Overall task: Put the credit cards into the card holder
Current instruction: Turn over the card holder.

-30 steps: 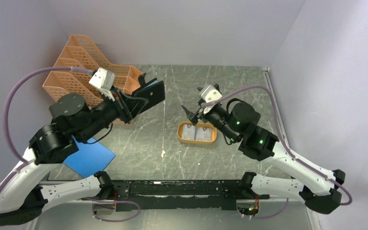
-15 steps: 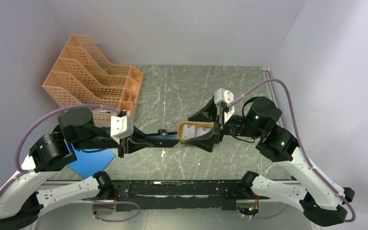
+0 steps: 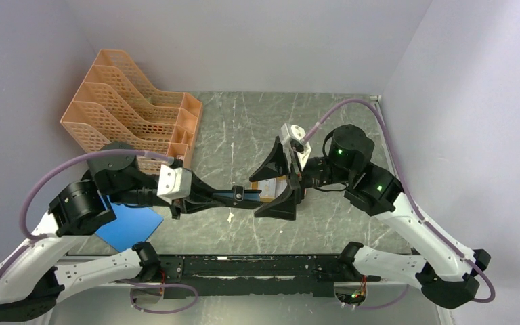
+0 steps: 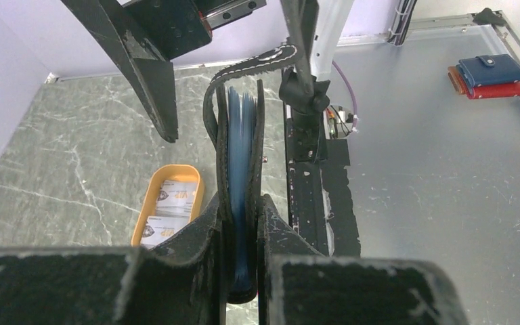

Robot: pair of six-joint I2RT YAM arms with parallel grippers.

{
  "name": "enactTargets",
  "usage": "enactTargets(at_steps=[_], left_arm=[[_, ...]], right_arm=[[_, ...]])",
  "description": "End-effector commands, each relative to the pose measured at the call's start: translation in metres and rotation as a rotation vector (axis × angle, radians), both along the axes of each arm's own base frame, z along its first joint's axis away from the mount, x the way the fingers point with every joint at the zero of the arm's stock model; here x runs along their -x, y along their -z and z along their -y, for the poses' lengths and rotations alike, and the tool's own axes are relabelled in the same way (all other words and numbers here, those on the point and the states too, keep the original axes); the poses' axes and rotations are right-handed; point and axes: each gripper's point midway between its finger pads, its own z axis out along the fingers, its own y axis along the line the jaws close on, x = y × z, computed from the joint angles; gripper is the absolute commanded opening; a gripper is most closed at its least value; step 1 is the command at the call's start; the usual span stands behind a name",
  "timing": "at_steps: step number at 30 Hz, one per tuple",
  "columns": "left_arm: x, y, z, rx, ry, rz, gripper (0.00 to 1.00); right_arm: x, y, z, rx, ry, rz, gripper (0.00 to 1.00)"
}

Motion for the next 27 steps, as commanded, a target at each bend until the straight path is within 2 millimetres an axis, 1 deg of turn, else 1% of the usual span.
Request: enactTargets(at_steps=[1, 4, 6, 8, 10, 12, 17, 21, 23, 25, 27], left_arm=[[-0.001, -0.018, 0.005, 0.023, 0.028, 0.045, 0.05], [-0.003, -0.02, 0.005, 0.032, 0.016, 0.047, 0.05], [-0.003, -0.023, 0.006, 0.046, 0.011, 0.051, 0.05], [-0.004, -0.024, 0.005, 0.054, 0.003, 0.054, 0.05], [-0.004, -0.026, 0.005, 0.059, 0.002, 0.054, 0.05], [-0.005, -0.027, 0.006, 0.063, 0.001, 0.054, 0.05], [-0.006, -0.03, 0.008, 0.072, -0.006, 0.049, 0.05], [-0.008, -0.033, 0.009, 0.078, -0.009, 0.046, 0.05], [-0.008, -0.033, 0.011, 0.078, -0.007, 0.04, 0.05], [-0.008, -0.033, 0.012, 0.081, -0.005, 0.035, 0.05], [-0.008, -0.033, 0.013, 0.087, -0.003, 0.032, 0.05]], right_arm=[[0.01, -0.022, 0.0, -0.048, -0.071, 0.022, 0.99], [0.008, -0.02, -0.001, -0.027, -0.071, 0.01, 0.99], [0.004, -0.017, -0.003, -0.012, -0.053, 0.007, 0.97], [0.001, -0.015, -0.004, -0.002, -0.039, 0.005, 0.93], [0.0, -0.015, -0.004, 0.003, -0.039, 0.002, 0.86], [0.0, -0.013, -0.006, 0.01, -0.043, -0.009, 0.83], [-0.006, -0.008, -0.009, 0.025, -0.018, -0.02, 0.8], [-0.008, -0.011, -0.009, 0.016, -0.001, -0.012, 0.79], [-0.011, -0.012, -0.009, 0.011, 0.018, -0.003, 0.75], [-0.016, -0.013, -0.009, 0.002, 0.052, 0.009, 0.67], [-0.018, -0.015, -0.008, -0.005, 0.063, 0.02, 0.66]])
